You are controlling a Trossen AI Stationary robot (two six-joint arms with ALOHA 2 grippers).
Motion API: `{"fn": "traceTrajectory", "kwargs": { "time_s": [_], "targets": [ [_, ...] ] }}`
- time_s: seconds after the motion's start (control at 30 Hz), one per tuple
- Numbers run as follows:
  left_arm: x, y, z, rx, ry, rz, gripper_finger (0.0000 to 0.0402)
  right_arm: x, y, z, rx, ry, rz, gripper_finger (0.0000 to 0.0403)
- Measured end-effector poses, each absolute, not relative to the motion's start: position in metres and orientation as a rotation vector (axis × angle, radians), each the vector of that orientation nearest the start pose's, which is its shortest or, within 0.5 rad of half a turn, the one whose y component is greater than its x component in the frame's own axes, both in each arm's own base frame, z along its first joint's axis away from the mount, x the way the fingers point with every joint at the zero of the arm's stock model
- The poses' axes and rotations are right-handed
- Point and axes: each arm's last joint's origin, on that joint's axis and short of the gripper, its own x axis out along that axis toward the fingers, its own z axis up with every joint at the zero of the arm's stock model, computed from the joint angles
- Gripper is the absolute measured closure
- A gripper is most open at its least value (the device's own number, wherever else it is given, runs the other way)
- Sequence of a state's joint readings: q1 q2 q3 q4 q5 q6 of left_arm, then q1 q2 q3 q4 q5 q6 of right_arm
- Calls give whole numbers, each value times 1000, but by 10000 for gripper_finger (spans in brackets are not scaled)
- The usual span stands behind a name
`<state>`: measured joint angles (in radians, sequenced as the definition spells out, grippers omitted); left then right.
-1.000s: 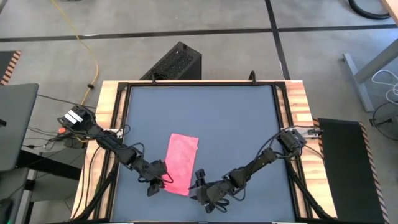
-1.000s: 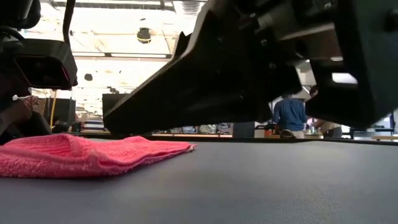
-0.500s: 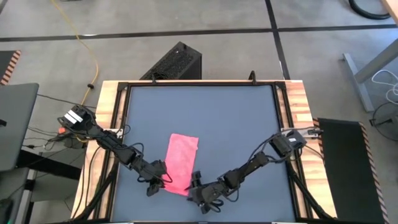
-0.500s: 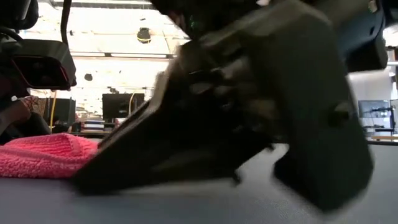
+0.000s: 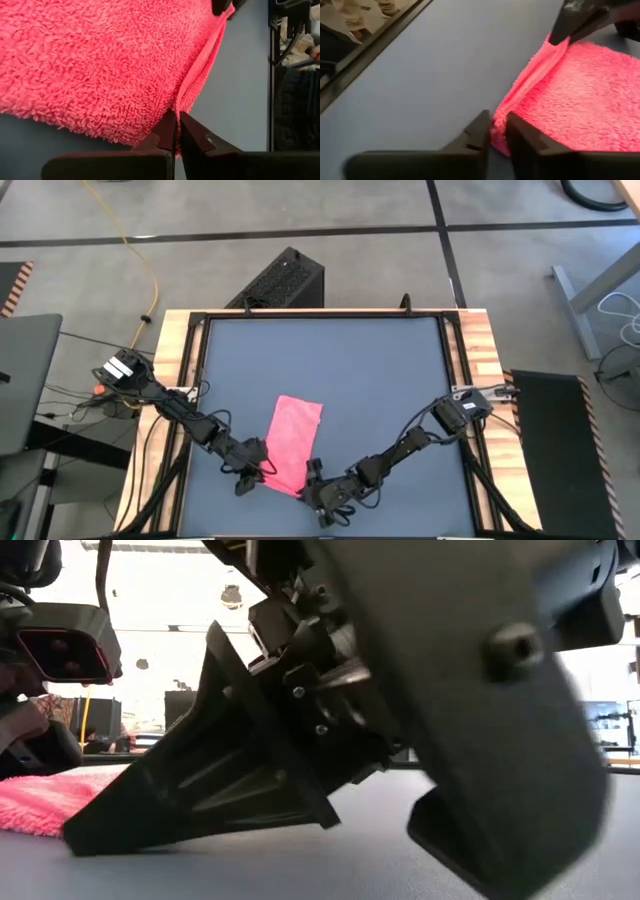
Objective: Roll towel
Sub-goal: Roll the pink microfiber towel
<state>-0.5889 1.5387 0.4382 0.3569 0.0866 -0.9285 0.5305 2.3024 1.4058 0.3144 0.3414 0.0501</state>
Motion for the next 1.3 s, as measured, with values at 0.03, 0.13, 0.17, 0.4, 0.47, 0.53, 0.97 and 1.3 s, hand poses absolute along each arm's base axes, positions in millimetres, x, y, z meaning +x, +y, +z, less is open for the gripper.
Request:
{"fn": "traceTrajectory", "kwargs": {
  "time_s": [0.03,0.13,0.17,0.4,0.47,0.53,0.97,1.3],
  "targets": [
    [204,-140,111,-661,963,-257,401,415,232,94,-197,533,166,343],
    [203,-141,111,-650,964,-268,402,415,231,94,-193,532,148,385],
    [203,-141,111,-644,964,-272,401,415,231,94,-181,531,143,386],
    [201,-143,114,-572,953,-349,362,423,219,95,128,572,182,385],
    [200,-143,118,-558,944,-375,345,425,216,95,228,595,204,386],
    [199,-142,124,-545,918,-397,329,426,216,96,308,600,210,386],
    [182,-145,164,-249,651,-445,303,421,228,99,753,638,105,385],
    [163,-192,129,131,552,-483,303,409,244,95,922,649,-44,385]
  ]
}}
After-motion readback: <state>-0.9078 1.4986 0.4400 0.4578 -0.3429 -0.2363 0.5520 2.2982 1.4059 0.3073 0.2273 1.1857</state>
